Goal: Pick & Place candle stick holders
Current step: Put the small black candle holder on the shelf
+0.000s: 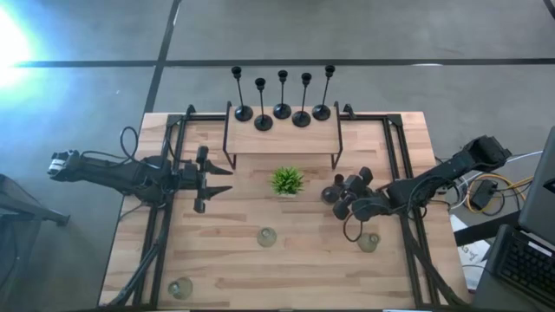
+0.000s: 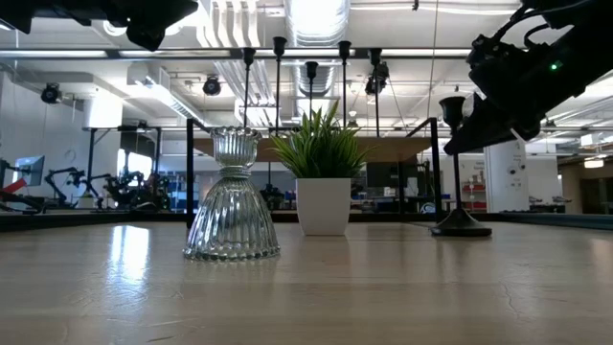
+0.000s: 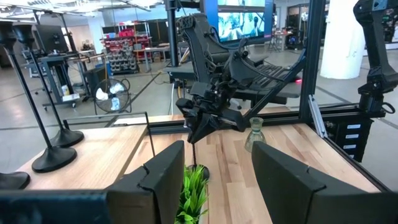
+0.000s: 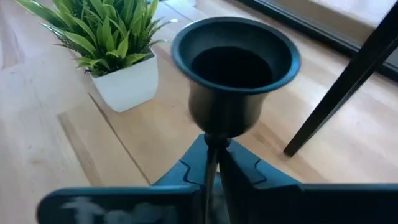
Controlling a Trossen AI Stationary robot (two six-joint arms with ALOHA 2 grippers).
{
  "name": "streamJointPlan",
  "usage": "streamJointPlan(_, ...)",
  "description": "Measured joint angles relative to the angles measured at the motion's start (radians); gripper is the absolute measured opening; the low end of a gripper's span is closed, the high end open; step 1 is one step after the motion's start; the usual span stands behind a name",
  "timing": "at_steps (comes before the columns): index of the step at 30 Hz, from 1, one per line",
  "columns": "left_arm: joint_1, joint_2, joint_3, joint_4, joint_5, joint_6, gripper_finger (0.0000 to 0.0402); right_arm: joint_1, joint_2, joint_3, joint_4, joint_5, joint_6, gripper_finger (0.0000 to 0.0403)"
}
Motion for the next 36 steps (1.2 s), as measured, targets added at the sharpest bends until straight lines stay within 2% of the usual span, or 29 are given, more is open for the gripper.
streamJointPlan(4,0.000,0.000,0.000,-0.003,0.000,0.000,0.0193,0.000,-0.001,0.010,-0.003,-0.009,-0.011,0.0013)
streamJointPlan(8,0.000,0.000,0.000,-0.004,0.000,0.000,0.0193,0.000,-0.023,0.095,-0.004,-0.079,-0.075,0.0012)
streamJointPlan(13,0.000,-0.001,0.000,-0.004,0.000,-0.001,0.0193,0.000,-0.037,0.302,-0.042,-0.144,-0.245,0.0011)
streamJointPlan(18,0.000,-0.001,0.000,-0.003,0.000,-0.001,0.0193,-0.033,-0.019,0.548,-0.284,-0.156,-0.366,0.0010)
streamJointPlan(21,0.000,-0.001,0.000,-0.002,0.000,-0.001,0.0193,-0.087,0.007,0.669,-0.373,-0.174,-0.430,0.0010)
streamJointPlan(26,0.000,-0.001,0.000,-0.001,0.000,-0.008,0.0193,-0.217,0.073,0.808,-0.373,-0.306,-0.583,0.0010)
streamJointPlan(36,0.000,-0.001,0.000,-0.008,0.000,-0.012,0.0193,-0.456,0.277,0.945,-0.277,-0.566,-0.781,0.0010)
